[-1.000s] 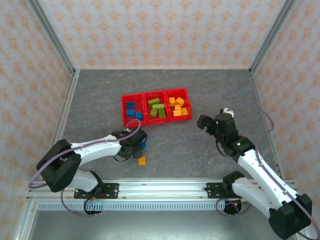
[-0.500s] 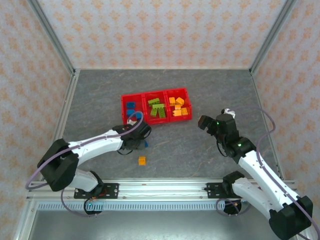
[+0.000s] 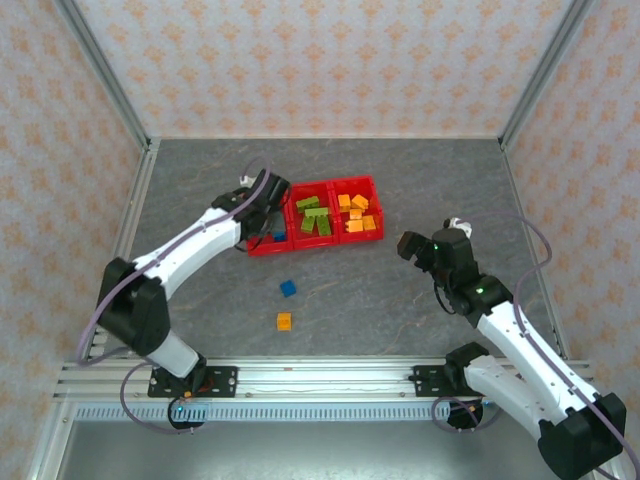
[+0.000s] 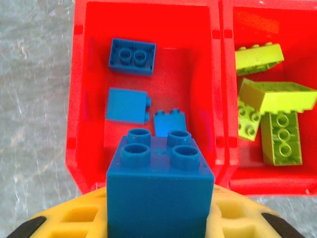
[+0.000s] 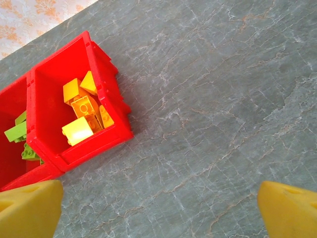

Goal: Sort the legos into containers by color
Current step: Place the lego in the container.

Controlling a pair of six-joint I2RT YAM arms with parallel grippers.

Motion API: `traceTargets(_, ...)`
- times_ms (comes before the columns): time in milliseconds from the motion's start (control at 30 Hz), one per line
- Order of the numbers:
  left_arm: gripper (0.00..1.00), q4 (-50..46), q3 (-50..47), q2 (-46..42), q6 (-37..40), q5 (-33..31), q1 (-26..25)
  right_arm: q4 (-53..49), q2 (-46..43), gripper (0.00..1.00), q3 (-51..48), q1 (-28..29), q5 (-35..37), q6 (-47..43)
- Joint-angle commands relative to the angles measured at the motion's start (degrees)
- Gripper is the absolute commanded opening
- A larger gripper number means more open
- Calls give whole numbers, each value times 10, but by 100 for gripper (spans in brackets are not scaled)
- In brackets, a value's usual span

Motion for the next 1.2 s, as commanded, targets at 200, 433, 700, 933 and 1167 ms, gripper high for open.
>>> traceTargets(200, 28, -16, 113, 139, 68, -30, 40, -23, -16, 100, 9, -3, 31, -20)
traceTargets(433, 35, -1, 159, 203, 81, -2, 63, -44, -19, 100, 23, -3, 49, -37)
traceTargets(700, 70, 4, 155, 193, 85, 31, 69, -39, -21, 100, 19, -3, 46, -38)
traceTargets(933, 88, 17, 116, 108, 86, 39, 68, -35, -14, 100, 19, -3, 42, -38)
traceTargets(1167, 99, -1, 55, 24, 71, 39, 47, -28, -8, 100, 15, -3, 36, -33)
